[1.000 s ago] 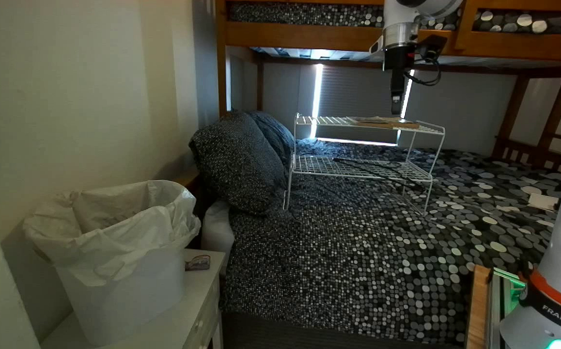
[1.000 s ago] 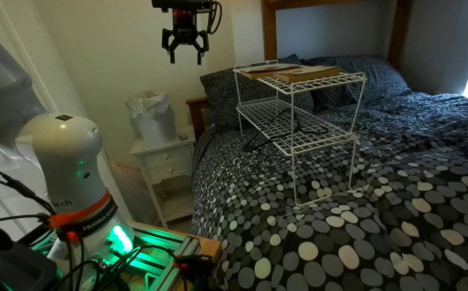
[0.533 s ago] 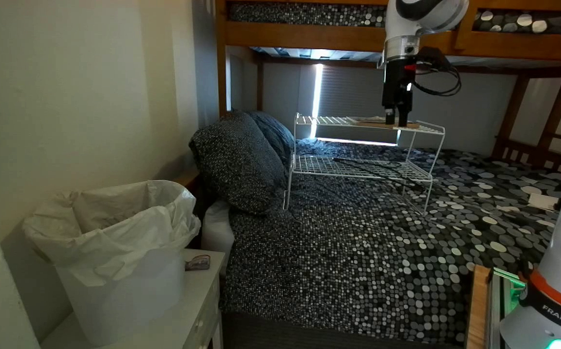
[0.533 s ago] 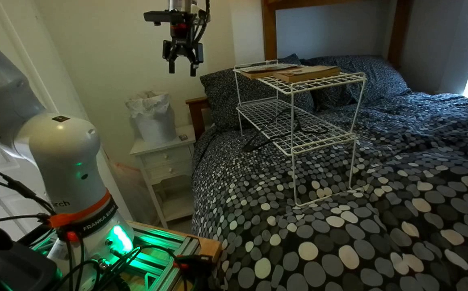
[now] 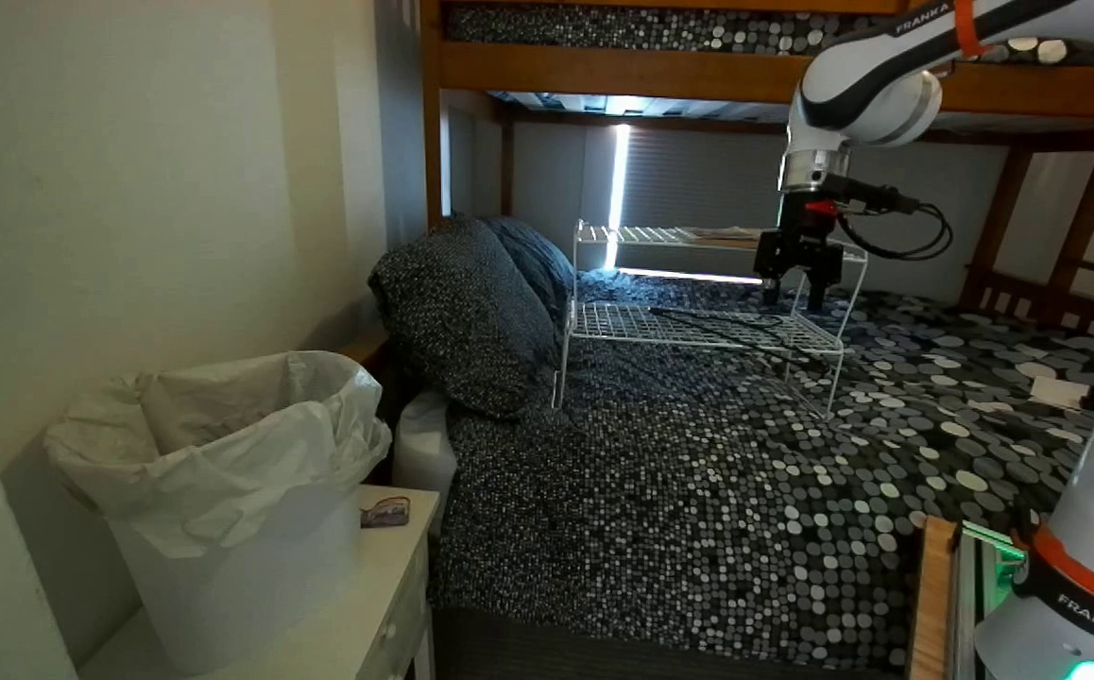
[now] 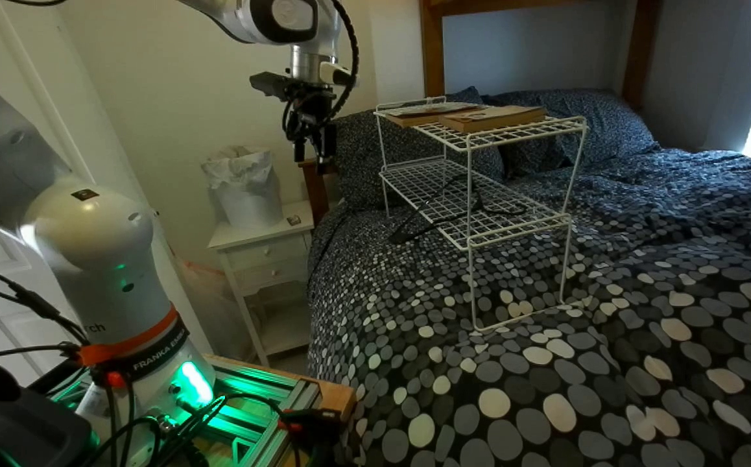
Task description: Remove the black hanger from the bottle shelf of the shoe rack and hang it on the top shelf wire mesh of the shoe rack
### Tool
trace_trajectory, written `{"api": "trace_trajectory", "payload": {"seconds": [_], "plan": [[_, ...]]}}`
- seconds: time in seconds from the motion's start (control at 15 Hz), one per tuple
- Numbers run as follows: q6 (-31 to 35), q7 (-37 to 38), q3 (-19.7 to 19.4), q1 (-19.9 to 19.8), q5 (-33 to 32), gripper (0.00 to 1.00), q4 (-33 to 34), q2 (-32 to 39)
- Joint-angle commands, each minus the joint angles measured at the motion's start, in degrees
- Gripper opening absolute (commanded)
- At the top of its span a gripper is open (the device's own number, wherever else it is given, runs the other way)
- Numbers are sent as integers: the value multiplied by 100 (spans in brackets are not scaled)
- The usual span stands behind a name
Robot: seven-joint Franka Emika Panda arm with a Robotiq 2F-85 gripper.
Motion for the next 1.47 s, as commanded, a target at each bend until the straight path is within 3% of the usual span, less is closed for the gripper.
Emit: {"api": "trace_trajectory", "payload": {"seconds": [0.0,0.4,0.47,0.8,1.4], "plan": [[1056,417,-108,-396,89,100,-728,-173],[3002,1425,-8,-1135,-541,100,-1458,-141],[2604,1006,-103,-932,-323,100,-1177,-7],[2902,1273,-63,-1077,-438,100,-1314,-7],[4075,72,-743,-1031,-52,100,-1608,456]]}}
